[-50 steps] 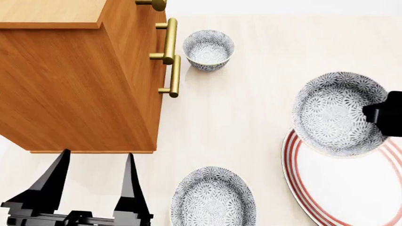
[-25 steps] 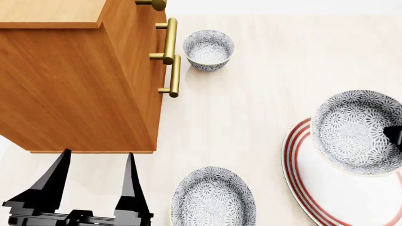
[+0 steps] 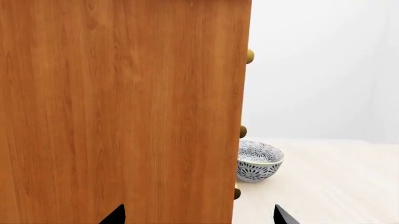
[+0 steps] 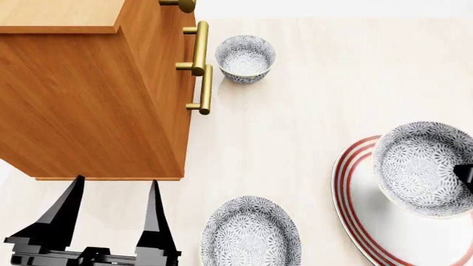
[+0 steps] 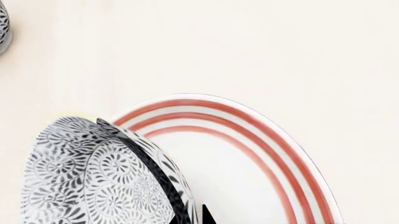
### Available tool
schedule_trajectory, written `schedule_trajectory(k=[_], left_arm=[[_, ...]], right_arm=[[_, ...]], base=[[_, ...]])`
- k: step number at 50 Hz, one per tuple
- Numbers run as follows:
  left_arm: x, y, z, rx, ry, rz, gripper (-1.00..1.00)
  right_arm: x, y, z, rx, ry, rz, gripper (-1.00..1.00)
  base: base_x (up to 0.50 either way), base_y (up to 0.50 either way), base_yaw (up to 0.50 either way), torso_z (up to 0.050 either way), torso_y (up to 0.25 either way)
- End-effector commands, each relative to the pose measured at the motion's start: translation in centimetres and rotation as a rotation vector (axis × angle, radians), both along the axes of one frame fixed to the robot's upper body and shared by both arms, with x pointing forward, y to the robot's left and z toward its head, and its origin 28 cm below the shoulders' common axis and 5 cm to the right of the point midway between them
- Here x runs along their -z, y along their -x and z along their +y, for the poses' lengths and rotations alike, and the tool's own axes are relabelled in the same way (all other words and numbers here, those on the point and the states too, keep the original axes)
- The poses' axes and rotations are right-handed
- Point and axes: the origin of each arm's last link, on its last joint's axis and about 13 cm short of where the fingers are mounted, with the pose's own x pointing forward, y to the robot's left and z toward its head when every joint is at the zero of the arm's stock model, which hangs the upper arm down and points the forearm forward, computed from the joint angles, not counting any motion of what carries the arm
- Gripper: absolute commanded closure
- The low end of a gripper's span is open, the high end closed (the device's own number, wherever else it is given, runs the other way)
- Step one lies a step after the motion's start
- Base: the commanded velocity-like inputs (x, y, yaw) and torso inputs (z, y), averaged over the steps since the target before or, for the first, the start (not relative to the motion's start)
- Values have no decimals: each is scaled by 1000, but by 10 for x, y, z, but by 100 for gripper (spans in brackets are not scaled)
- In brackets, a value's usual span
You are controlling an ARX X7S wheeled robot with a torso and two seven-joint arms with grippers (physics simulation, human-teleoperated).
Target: Put the bowl in the middle on the plate.
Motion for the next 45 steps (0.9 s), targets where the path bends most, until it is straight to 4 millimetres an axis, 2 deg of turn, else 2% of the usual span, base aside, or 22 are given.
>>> schedule_trajectory(k=[1, 12, 31, 32, 45], left_arm=[[0, 0, 0, 1, -1, 1, -100], [0, 0, 0, 0, 0, 0, -100], [-1, 0, 0, -2, -1, -1, -100], [-1, 0, 0, -2, 0, -1, -100], [0, 0, 0, -1, -2, 0, -100]], right_arm=[[-7, -1, -4, 17, -17, -68, 100], [2, -3, -4, 9, -21, -54, 100], [6, -3, -3, 0, -12, -36, 100], [7, -2, -3, -2, -7, -28, -100], [11, -4, -3, 11, -6, -33, -100]], base=[[0, 0, 0, 0, 0], [0, 0, 0, 0, 0], [0, 0, 0, 0, 0], [0, 0, 0, 0, 0], [0, 0, 0, 0, 1]])
